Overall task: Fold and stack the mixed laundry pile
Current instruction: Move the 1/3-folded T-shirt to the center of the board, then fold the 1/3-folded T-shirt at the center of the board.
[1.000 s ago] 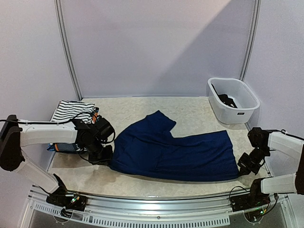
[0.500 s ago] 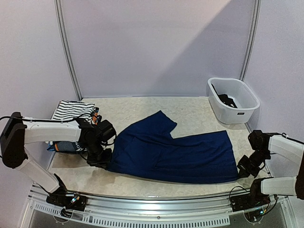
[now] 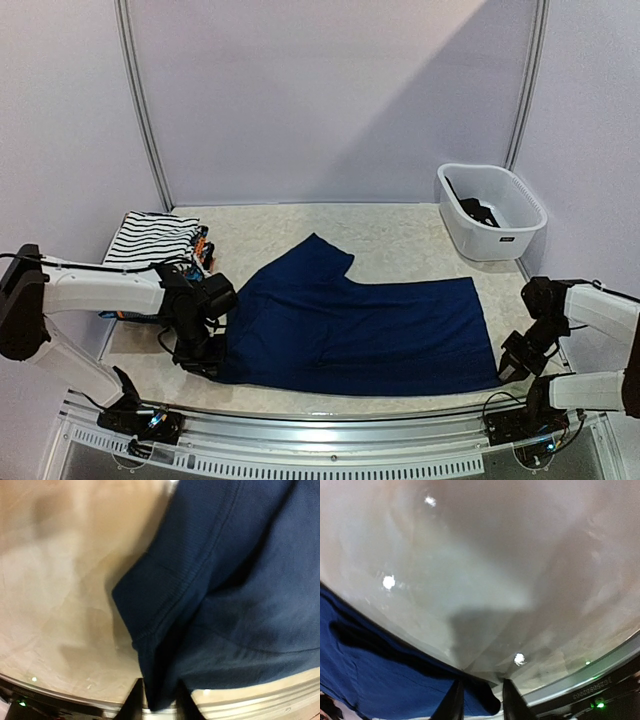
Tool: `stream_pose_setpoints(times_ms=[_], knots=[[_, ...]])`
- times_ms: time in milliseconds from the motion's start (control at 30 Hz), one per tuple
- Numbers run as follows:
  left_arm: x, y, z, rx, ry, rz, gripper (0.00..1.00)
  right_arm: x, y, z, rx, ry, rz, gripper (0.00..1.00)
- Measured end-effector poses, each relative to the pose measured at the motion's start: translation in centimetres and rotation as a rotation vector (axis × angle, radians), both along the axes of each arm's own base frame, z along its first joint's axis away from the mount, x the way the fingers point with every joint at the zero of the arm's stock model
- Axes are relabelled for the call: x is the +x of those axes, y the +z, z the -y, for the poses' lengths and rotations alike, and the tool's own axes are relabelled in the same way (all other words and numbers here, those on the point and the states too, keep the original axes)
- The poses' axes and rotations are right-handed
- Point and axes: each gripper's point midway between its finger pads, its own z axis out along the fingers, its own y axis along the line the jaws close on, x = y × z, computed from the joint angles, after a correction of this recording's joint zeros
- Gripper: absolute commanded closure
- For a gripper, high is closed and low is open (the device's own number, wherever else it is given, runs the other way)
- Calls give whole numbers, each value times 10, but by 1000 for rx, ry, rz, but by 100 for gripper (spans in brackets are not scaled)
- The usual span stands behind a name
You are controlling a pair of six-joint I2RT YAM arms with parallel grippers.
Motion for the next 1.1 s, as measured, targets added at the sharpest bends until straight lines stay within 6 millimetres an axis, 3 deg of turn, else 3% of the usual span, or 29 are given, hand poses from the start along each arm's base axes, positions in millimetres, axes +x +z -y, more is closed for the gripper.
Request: stream_pose_setpoints(times_ms=[67, 133, 233, 333, 433, 500, 700, 800, 867, 1100], knots=[[-2, 4, 0, 13, -9, -5, 32, -2, 2, 0, -1, 9, -17, 53], [0, 13, 2, 22, -22, 10, 15, 1, 6, 1, -3, 16, -16, 42], [11, 36, 6, 16, -37, 71, 1, 13, 18, 2, -8, 34, 18, 32], [32, 66, 18, -5, -82, 164, 0, 29, 33, 5, -22, 47, 73, 26], [64, 102, 38, -27, -143, 275, 0, 58, 59, 11, -57, 75, 185, 23], [90, 125, 56, -35, -200, 351, 1, 67, 68, 13, -70, 89, 220, 21], [167, 165, 109, -12, -385, 525, 0, 109, 92, 22, -129, 156, 322, 15], [199, 164, 133, -52, -452, 522, 5, 119, 91, 24, -141, 180, 345, 13], [231, 158, 145, -90, -452, 523, 9, 123, 92, 24, -145, 189, 361, 13], [336, 116, 161, -182, -415, 523, 21, 131, 92, 23, -141, 207, 379, 13]])
